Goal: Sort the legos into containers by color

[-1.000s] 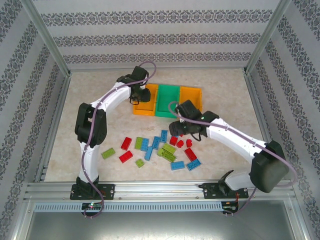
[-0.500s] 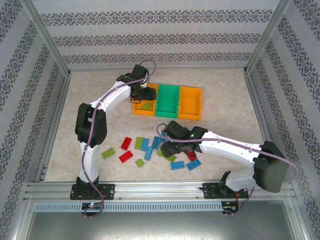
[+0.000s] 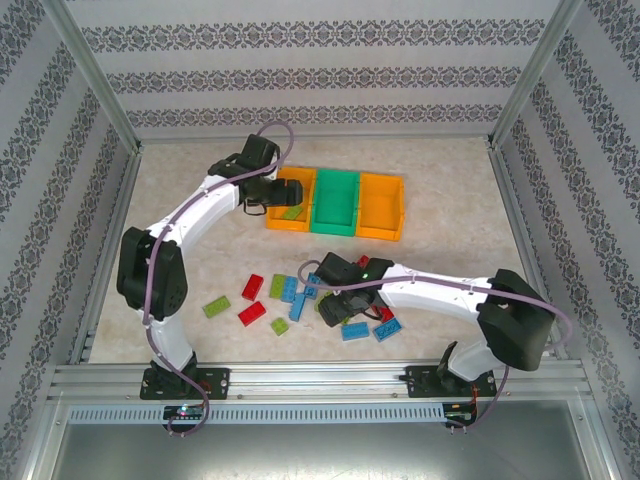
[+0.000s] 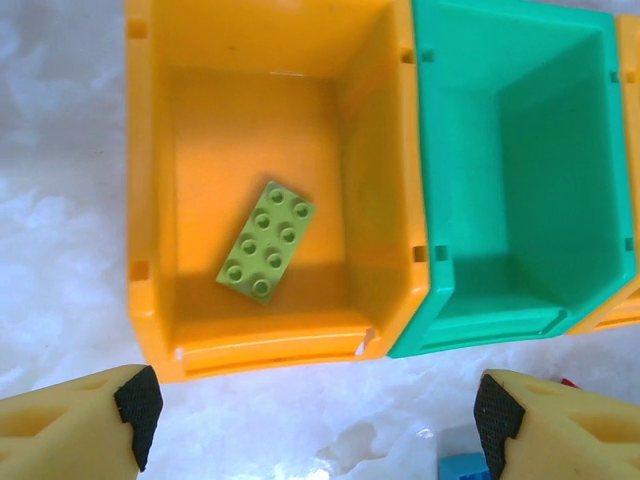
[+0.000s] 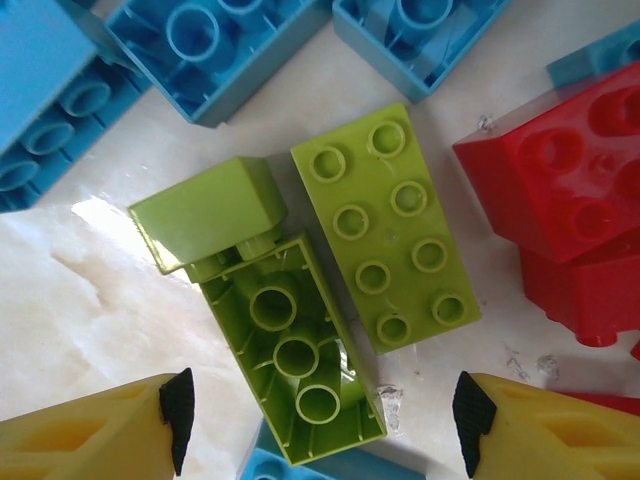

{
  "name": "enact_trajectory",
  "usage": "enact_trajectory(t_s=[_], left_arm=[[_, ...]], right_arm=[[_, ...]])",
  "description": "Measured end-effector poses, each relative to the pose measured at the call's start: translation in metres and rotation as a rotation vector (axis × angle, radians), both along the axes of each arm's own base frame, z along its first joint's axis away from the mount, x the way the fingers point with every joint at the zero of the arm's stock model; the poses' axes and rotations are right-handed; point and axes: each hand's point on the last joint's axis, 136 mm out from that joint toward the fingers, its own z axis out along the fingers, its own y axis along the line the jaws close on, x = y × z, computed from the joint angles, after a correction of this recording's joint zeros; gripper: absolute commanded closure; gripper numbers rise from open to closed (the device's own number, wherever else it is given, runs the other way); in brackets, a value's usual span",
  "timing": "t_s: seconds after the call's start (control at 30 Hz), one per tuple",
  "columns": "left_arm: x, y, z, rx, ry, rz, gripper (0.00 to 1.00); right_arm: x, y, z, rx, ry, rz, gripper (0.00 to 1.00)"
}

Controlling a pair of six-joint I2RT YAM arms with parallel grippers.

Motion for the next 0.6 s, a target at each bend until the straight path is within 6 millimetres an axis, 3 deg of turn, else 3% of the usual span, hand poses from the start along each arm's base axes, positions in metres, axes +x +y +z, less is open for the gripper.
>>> enact_trajectory(t_s=[0.3, 0.5, 0.6], left_arm=[[-0.009, 0.046, -0.019, 0.022, 0.055, 0.101, 0.15], [-0.014, 0.056, -0.013, 0.02, 0.042, 0.12, 0.15], [-0.016, 0.061, -0.012, 0.021, 0.043, 0.13, 0.15]], right_arm=[[-0.001, 0.007, -0.018, -0.052, 0.053, 0.04, 0.38], [0.004, 0.014, -0.02, -0.061, 0.057, 0.053, 0.44], [0.004, 0.014, -0.02, -0.063, 0.058, 0.053, 0.42]])
